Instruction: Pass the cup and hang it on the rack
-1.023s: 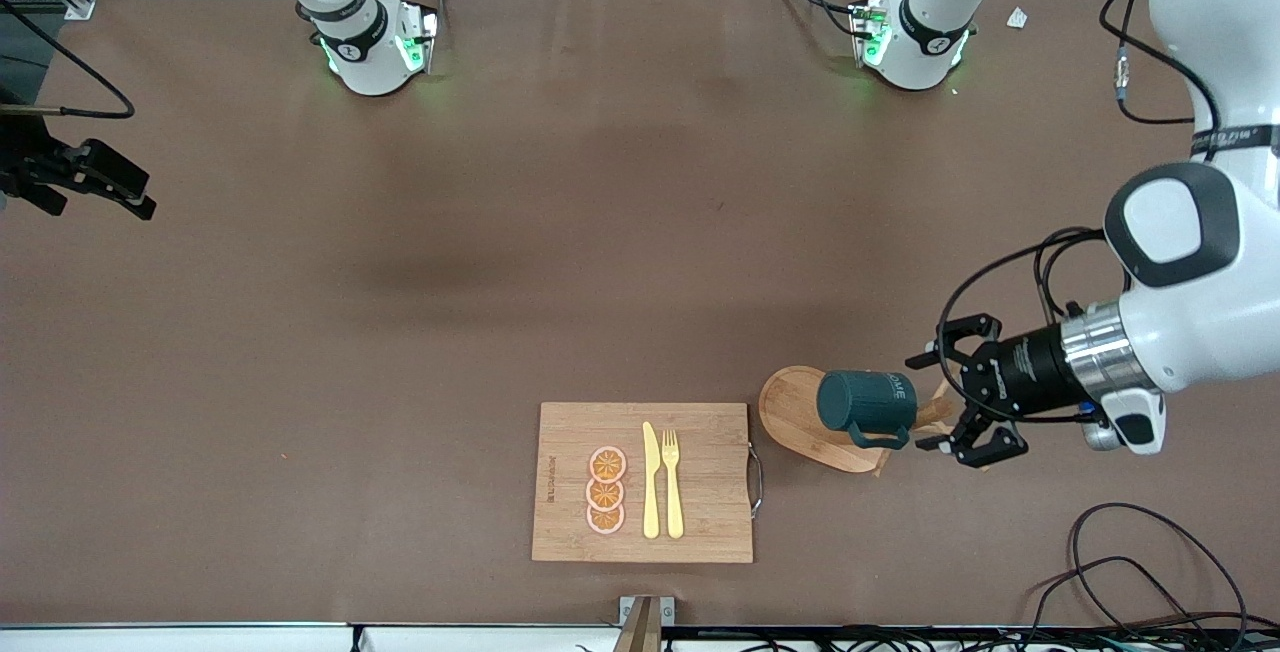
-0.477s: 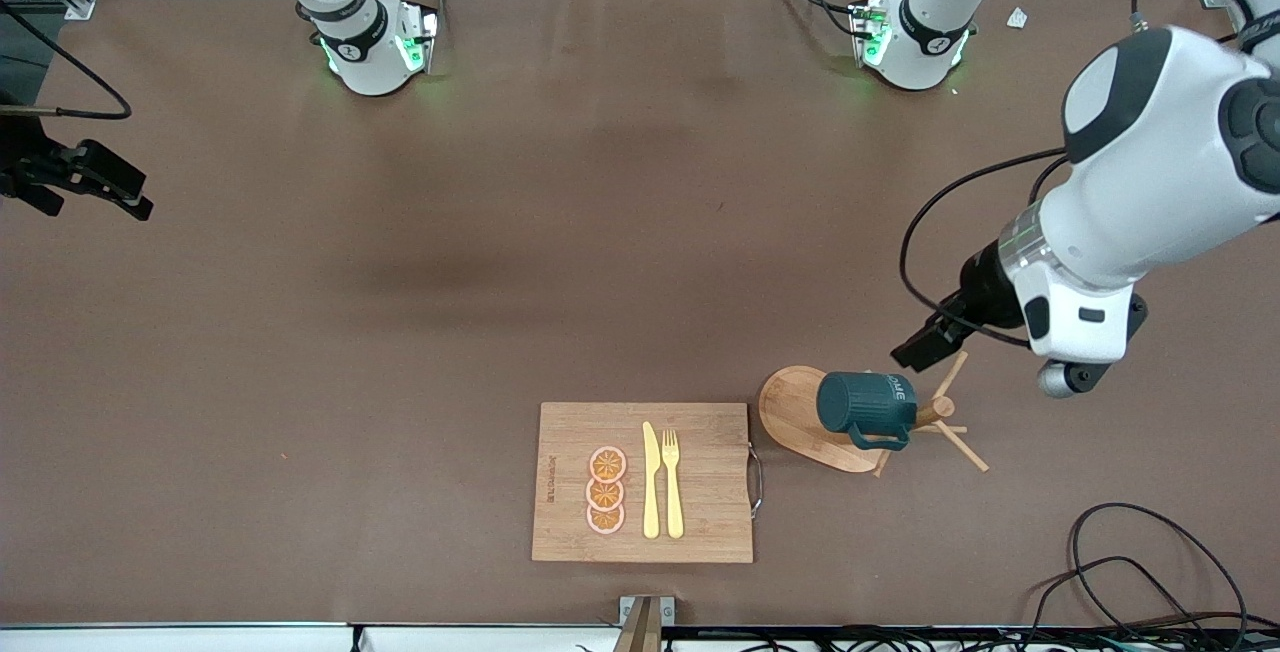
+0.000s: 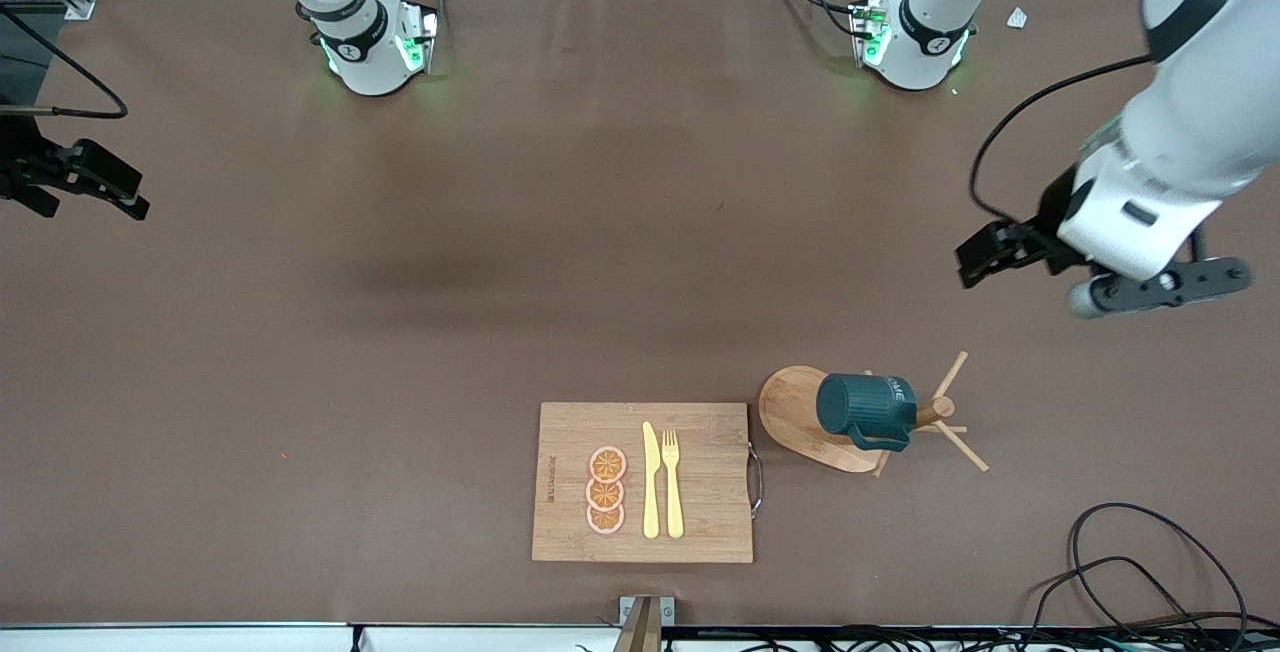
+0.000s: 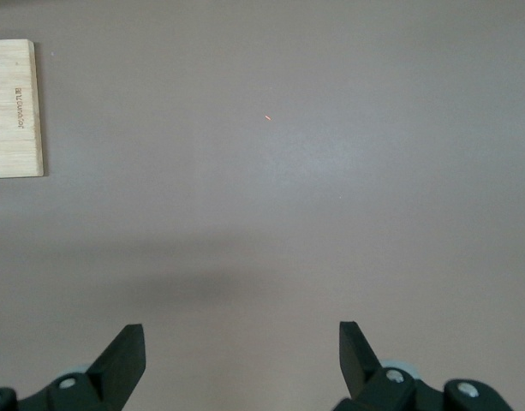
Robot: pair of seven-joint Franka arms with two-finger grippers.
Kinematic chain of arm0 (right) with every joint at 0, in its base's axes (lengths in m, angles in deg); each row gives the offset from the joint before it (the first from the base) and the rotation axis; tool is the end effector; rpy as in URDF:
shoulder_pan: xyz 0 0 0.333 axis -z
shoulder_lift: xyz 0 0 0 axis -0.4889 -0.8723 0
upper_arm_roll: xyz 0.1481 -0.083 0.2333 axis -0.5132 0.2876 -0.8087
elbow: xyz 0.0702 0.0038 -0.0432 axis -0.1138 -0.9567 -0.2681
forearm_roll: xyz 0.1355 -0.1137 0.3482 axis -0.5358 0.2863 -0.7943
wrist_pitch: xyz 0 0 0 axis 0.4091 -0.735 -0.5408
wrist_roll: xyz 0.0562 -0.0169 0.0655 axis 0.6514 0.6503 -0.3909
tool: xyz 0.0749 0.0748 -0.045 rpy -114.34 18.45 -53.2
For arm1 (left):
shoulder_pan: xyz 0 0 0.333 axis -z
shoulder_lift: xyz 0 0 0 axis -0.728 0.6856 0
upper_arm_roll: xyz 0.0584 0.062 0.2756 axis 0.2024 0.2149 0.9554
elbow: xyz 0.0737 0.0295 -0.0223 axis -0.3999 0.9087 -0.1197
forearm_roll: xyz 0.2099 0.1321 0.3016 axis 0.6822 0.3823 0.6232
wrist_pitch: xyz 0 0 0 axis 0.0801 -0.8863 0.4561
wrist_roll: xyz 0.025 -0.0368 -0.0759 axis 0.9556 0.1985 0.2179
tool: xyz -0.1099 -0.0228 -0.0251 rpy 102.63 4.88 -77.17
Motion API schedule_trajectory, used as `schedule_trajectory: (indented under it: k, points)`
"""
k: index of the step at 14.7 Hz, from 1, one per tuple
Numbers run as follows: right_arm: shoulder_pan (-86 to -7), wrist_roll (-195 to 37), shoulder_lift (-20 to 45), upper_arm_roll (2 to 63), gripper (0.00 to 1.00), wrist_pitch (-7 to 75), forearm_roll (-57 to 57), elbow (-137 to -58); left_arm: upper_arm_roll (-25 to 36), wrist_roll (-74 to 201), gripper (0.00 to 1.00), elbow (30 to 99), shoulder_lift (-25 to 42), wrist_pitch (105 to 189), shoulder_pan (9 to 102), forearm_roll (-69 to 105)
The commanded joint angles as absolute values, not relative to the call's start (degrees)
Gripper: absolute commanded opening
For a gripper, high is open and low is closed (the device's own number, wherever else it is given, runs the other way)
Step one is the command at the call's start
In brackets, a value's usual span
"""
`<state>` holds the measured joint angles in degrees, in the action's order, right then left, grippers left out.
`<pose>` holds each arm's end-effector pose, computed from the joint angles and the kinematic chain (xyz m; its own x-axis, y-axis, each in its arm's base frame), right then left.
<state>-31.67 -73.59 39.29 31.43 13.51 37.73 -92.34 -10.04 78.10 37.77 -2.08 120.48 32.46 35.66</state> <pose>0.5448 -0.0212 0.5961 0.9962 -0.0414 0.0767 -0.0425 -0.9990 0.0125 0.5999 -0.1444 0.5954 0.9959 0.0500 0.0748 0.0485 -0.9986 0.0212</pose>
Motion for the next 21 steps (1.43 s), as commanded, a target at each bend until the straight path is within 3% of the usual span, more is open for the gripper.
schedule_trajectory:
  k: [1, 4, 6, 11, 21]
  points:
    - [-30.9, -74.6, 39.0, 31.1, 1.00, 13.5, 37.2, -91.8, -0.9, 67.3, 1.00, 39.0, -7.9, 117.0, 38.1, 35.8]
    - [-30.9, -74.6, 39.0, 31.1, 1.00, 13.5, 37.2, -91.8, 12.4, 62.6, 1.00, 39.2, -11.3, 113.7, 47.7, 32.2]
    - [-30.9, -74.6, 39.1, 31.1, 1.00, 13.5, 37.2, -91.8, 17.7, 59.6, 1.00, 39.6, -12.6, 111.1, 50.9, 31.0]
    - [-30.9, -74.6, 39.1, 31.1, 1.00, 13.5, 37.2, -91.8, 22.2, 54.8, 1.00, 47.0, -19.0, 110.3, 51.5, 27.2]
    - [-30.8, -74.7, 39.0, 31.1, 1.00, 13.5, 37.2, -91.8, 21.5, 60.3, 1.00, 54.1, -26.0, 110.2, 52.2, 27.5]
